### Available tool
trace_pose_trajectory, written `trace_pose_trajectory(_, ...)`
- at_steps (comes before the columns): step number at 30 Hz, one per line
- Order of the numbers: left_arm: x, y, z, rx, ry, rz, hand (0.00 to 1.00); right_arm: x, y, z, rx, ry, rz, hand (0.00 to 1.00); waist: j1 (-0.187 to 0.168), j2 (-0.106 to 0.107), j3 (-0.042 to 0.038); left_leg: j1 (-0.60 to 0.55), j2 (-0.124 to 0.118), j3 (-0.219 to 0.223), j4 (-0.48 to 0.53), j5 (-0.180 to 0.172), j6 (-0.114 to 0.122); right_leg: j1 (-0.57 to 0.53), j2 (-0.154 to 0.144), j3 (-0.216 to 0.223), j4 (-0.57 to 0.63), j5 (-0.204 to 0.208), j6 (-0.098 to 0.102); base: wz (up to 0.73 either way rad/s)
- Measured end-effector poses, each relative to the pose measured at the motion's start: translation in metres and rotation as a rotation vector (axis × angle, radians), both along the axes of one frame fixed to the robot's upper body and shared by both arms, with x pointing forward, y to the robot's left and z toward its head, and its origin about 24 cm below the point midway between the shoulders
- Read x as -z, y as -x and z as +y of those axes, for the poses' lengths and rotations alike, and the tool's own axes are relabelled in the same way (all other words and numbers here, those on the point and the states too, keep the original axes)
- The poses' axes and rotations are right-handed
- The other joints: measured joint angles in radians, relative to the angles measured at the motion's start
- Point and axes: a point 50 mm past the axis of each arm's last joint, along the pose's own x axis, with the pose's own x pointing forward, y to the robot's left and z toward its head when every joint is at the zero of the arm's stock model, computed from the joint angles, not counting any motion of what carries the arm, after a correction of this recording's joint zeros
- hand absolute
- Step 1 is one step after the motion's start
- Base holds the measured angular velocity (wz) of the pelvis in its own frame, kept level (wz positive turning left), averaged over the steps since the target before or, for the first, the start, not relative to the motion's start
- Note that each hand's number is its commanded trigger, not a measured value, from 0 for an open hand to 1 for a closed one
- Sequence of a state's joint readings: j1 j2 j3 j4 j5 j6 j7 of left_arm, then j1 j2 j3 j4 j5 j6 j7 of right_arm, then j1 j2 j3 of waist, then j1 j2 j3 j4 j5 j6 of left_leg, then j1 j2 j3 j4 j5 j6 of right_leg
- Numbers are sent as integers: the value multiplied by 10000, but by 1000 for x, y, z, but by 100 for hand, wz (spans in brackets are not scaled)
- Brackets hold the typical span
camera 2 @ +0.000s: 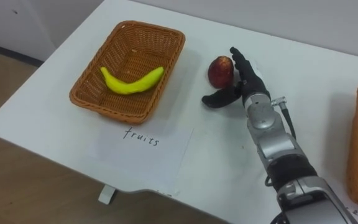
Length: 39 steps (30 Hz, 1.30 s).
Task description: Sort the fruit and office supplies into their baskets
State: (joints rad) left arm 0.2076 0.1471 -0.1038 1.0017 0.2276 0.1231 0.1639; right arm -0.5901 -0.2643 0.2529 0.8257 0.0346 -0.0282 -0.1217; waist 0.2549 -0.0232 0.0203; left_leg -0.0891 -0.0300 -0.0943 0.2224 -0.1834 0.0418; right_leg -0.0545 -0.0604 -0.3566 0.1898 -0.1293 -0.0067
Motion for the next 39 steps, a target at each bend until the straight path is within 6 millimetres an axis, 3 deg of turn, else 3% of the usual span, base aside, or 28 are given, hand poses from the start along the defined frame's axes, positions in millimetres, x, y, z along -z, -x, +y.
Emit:
trace_pose_trajectory(6, 0, 0, 0, 16, 57, -49, 0, 0, -1, -5, 175, 115, -31, 0, 5, -102, 11, -53, -4, 8, -5, 0, 1, -11, -8, -44, -8, 0, 0, 1)
trace_pose_trajectory(19, 2, 1, -2, 219, 151, 68, 0, -13, -9, -15, 1046, 797, -671, 0, 221, -105, 27, -306, -6, -32, 50, 17, 5, -294, -38, -43, 10, 0, 0, 0)
trace_pose_trajectory(27, 2, 0, -2, 245, 132, 117, 0, -21, -15, -16, 1224, 887, -861, 0, 261, -270, 159, -495, -26, -215, 124, 18, 1, -344, -19, -198, -10, 0, 0, 7)
trace_pose_trajectory(39, 3, 0, -4, 428, 283, 231, 0, -28, -18, -19, 1260, 1063, -1070, 0, 399, -269, 156, -611, -27, -242, 138, 31, -17, -479, -10, -277, -5, 2, -4, 2)
